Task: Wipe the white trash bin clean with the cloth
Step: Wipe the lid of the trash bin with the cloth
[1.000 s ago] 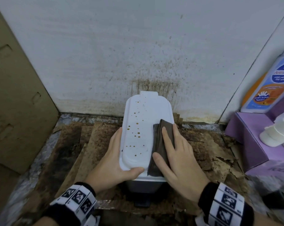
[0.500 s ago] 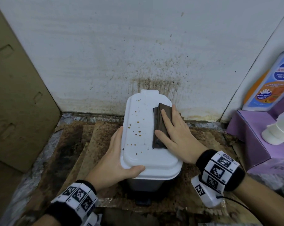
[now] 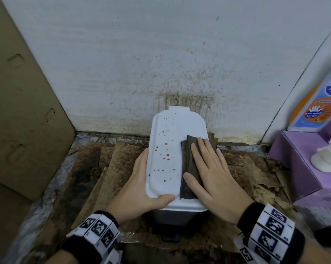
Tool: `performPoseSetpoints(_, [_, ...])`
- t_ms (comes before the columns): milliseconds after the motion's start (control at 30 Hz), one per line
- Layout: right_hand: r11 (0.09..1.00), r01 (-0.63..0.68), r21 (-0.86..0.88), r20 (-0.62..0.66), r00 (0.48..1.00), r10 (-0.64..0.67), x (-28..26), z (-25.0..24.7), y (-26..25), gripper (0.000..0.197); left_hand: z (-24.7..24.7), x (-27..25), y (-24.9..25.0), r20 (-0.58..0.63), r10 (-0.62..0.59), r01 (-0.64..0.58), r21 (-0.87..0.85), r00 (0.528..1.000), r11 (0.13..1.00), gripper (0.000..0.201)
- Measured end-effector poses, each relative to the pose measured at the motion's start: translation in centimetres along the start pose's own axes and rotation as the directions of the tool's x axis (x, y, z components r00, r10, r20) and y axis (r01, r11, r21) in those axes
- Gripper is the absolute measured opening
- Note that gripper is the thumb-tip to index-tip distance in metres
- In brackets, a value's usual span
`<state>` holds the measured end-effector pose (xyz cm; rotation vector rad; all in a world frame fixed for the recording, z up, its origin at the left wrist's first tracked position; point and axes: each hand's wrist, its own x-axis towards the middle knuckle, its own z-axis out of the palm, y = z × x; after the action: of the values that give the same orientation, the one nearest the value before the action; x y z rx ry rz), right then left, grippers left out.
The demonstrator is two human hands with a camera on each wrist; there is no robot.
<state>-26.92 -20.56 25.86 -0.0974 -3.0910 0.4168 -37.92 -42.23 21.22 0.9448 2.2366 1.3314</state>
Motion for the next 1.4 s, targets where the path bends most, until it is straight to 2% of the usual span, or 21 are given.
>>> performPoseSetpoints(467, [0.998, 0.061, -0.013, 0.057, 0.997, -0.06, 1.2, -0.9, 1.0, 0.081, 0.0, 0.1, 0.0, -0.001, -0.005, 0.005, -0.01, 1.0, 1.0, 0.131])
performPoseSetpoints(600, [0.997, 0.077, 0.009, 0.116, 0.99, -0.078, 4.4, -2.1, 3.8, 0.082, 0.0, 0.0, 0.3, 0.005, -0.002, 0.002, -0.036, 1.0, 0.999, 0.127])
performPoseSetpoints(733, [0.996, 0.094, -0.014, 0.12, 0.989, -0.091, 8.1, -2.2, 5.2, 0.081, -0.1, -0.1, 0.5, 0.003, 0.008, -0.008, -0.065, 1.0, 0.998, 0.126])
performPoseSetpoints(867, [0.995, 0.069, -0.074, 0.138, 0.989, -0.058, 12.1, -2.8, 5.9, 0.08, -0.1, 0.0, 0.7, 0.009, -0.012, 0.012, -0.072, 1.0, 0.997, 0.127])
performPoseSetpoints(1033, [0.998, 0.04, -0.056, 0.17, 0.985, -0.03, 15.8, -3.7, 6.8, 0.081, -0.1, -0.1, 0.7, 0.006, 0.002, -0.001, -0.108, 1.0, 0.994, 0.124])
performPoseSetpoints(1233, [0.999, 0.035, -0.022, 0.158, 0.987, -0.032, 17.1, -3.7, 7.2, 0.078, -0.1, 0.0, 0.7, 0.001, 0.008, -0.008, -0.105, 1.0, 0.994, 0.124])
performPoseSetpoints(1400, [0.999, 0.019, 0.036, 0.092, 0.996, -0.022, 15.9, -2.5, 7.6, 0.08, -0.1, 0.0, 0.6, 0.012, 0.002, -0.001, -0.096, 1.0, 0.995, 0.126])
